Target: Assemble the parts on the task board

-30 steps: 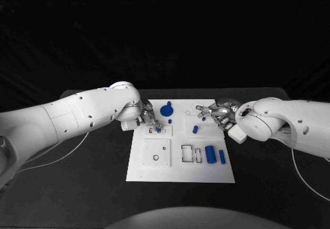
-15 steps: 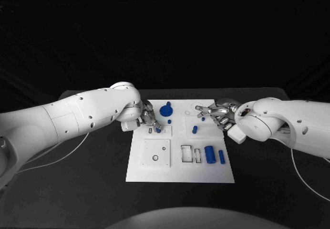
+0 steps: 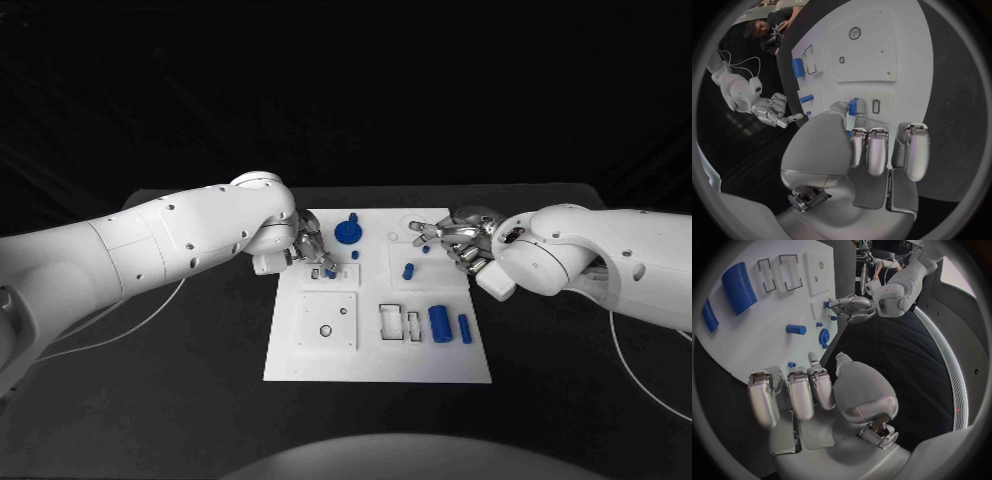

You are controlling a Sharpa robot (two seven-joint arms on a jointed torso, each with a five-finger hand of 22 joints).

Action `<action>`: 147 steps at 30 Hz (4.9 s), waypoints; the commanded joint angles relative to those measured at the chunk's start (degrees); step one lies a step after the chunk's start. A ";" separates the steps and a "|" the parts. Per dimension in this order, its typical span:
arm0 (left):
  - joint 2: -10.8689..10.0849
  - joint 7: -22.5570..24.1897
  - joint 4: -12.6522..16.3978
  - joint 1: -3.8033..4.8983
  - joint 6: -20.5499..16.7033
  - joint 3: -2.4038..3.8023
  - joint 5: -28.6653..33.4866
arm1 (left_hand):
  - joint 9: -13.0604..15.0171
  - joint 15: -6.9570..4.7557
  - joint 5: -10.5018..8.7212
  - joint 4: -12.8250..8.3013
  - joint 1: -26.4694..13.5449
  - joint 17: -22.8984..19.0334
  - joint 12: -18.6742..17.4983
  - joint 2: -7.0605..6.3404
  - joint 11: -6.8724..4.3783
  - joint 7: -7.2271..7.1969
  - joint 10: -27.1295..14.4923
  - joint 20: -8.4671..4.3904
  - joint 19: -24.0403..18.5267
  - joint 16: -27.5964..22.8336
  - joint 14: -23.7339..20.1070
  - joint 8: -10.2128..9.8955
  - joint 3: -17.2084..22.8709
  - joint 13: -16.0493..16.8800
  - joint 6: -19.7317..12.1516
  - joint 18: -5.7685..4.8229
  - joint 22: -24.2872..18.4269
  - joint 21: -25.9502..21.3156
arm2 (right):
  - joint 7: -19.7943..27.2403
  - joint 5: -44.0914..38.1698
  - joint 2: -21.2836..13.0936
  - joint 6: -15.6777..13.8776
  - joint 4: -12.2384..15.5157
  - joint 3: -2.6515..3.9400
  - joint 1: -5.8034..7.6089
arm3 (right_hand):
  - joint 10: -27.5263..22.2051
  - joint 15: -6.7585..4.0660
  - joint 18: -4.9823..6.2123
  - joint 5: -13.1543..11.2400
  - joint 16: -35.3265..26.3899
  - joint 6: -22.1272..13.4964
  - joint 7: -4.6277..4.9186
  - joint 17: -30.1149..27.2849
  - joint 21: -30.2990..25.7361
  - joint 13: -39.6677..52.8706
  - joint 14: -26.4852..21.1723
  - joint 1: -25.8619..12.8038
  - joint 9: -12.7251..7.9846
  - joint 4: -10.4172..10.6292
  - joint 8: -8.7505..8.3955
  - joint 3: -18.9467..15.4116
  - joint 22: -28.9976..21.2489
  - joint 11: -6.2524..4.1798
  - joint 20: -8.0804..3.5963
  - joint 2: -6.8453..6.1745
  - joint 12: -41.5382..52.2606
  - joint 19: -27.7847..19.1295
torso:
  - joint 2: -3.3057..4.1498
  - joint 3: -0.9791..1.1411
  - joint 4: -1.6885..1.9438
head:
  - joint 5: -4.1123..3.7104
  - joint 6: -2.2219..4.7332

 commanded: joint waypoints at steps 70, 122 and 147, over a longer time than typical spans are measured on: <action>0.80 -0.81 -0.20 -0.05 1.59 -0.05 -2.93 | -0.84 0.57 -14.76 0.63 -12.69 15.07 0.14 0.08 0.81 0.59 6.06 0.21 6.03 0.15 6.17 -2.77 -7.11 15.10 0.02 -0.87 15.08 0.14 | -0.16 0.33 0.15 1.10 0.09 -0.01 -0.06 | 6.01 0.45 -0.38 -0.15 0.23 -0.46 0.13 15.08 0.26 15.09 6.07 0.04 0.09 -0.05 0.48 -0.56 15.06 0.44 0.23 0.64 0.22 6.00 | 0.00 -0.01 0.02 | -0.02 -0.04; 6.71 -1.67 -10.66 2.97 15.95 0.89 -2.71 | 12.35 0.47 -8.47 0.53 -18.34 15.07 0.14 0.30 0.60 0.31 6.06 0.25 6.03 0.15 6.17 4.67 -9.88 15.10 -4.98 -0.87 15.08 0.14 | -1.20 0.33 0.91 1.90 -0.42 -0.03 -0.31 | 6.01 0.45 -0.38 -0.15 0.23 -0.46 0.13 15.08 0.26 15.09 6.07 0.04 0.09 -0.05 0.48 -0.56 15.06 0.44 0.23 0.64 0.22 6.00 | 0.07 0.02 -0.04 | -0.37 0.81; 8.40 -0.27 -14.00 2.47 16.37 0.29 -2.25 | 13.36 0.20 -8.41 0.41 -13.42 15.07 0.14 2.23 0.30 -0.01 6.06 0.03 6.03 0.15 6.17 4.72 -8.16 15.10 -5.59 -0.87 15.08 0.14 | -1.14 0.33 1.29 1.56 0.04 -0.02 -0.30 | 6.01 0.45 -0.38 -0.20 0.23 -0.57 0.15 15.08 0.26 15.09 6.07 0.02 0.12 -0.07 0.62 -0.77 15.06 0.45 0.24 0.79 0.22 6.00 | 0.04 0.04 -0.03 | -0.29 0.35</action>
